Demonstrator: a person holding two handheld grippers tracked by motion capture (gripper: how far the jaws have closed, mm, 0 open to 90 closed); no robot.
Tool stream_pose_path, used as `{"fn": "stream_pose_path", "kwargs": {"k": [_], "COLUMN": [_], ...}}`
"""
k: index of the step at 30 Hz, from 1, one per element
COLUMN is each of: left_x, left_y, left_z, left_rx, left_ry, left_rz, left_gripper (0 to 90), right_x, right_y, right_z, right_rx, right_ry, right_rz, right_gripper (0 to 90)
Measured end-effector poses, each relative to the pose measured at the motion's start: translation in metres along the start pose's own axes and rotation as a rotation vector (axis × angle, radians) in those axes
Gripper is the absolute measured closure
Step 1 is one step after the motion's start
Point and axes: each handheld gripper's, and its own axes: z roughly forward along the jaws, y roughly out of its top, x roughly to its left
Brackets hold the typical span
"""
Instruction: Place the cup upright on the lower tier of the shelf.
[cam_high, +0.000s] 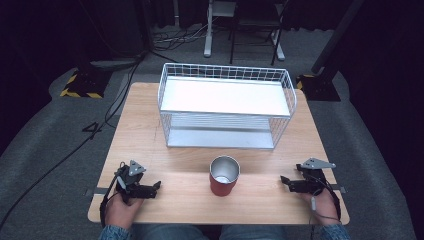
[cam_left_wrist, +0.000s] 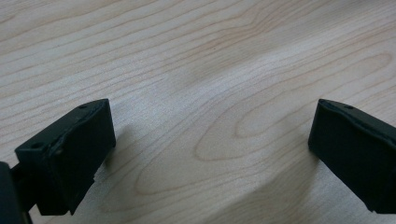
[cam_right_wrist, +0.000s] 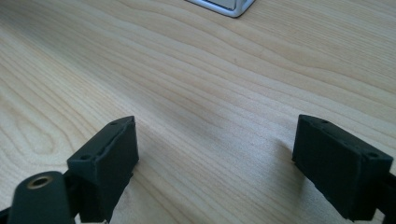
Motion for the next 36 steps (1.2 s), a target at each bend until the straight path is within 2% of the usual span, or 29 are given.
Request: {"fn": "stream_pose_path", "kwargs": {"k": [10, 13, 17, 21, 23, 26, 29, 33, 36], "left_x": [0.0, 0.0, 0.0, 0.001, 0.001, 0.001, 0.001, 0.001, 0.0], "left_y": [0.0, 0.0, 0.0, 0.0, 0.0, 0.0, 0.0, 0.0, 0.0], "left_z": [0.0, 0.0, 0.0, 0.0, 0.0, 0.0, 0.0, 0.0, 0.0], "left_rx": [0.0, 0.0, 0.0, 0.0, 0.0, 0.0, 0.0, 0.0, 0.0], "left_ry": [0.0, -0.002, -0.002, -0.002, -0.002, -0.002, -0.002, -0.002, -0.002], "left_rz": [0.0, 0.001, 0.005, 0.005, 0.006, 0.005, 0.005, 0.005, 0.005], "left_gripper": [1.0, 0.9, 0.9, 0.9, 0.9, 0.9, 0.9, 0.9, 0.9], "right_x": [0.002, 0.004, 0.013, 0.024, 0.029, 0.034, 0.038, 0.043, 0.048], "right_y": [-0.001, -0.001, 0.003, 0.007, 0.01, 0.012, 0.014, 0.015, 0.016], "right_z": [-0.001, -0.005, -0.011, -0.016, -0.019, -0.022, -0.022, -0.023, -0.024], "right_rx": [-0.008, -0.039, -0.079, -0.098, -0.111, -0.134, -0.15, -0.187, -0.203], "right_ry": [-0.02, -0.016, 0.015, 0.067, 0.087, 0.106, 0.113, 0.139, 0.147], "right_rz": [0.019, 0.024, 0.004, -0.046, -0.052, -0.042, -0.023, -0.01, -0.024], "right_gripper": [15.5, 15.5, 15.3, 14.3, 12.1, 8.6, 0.0, 0.0, 0.0]}}
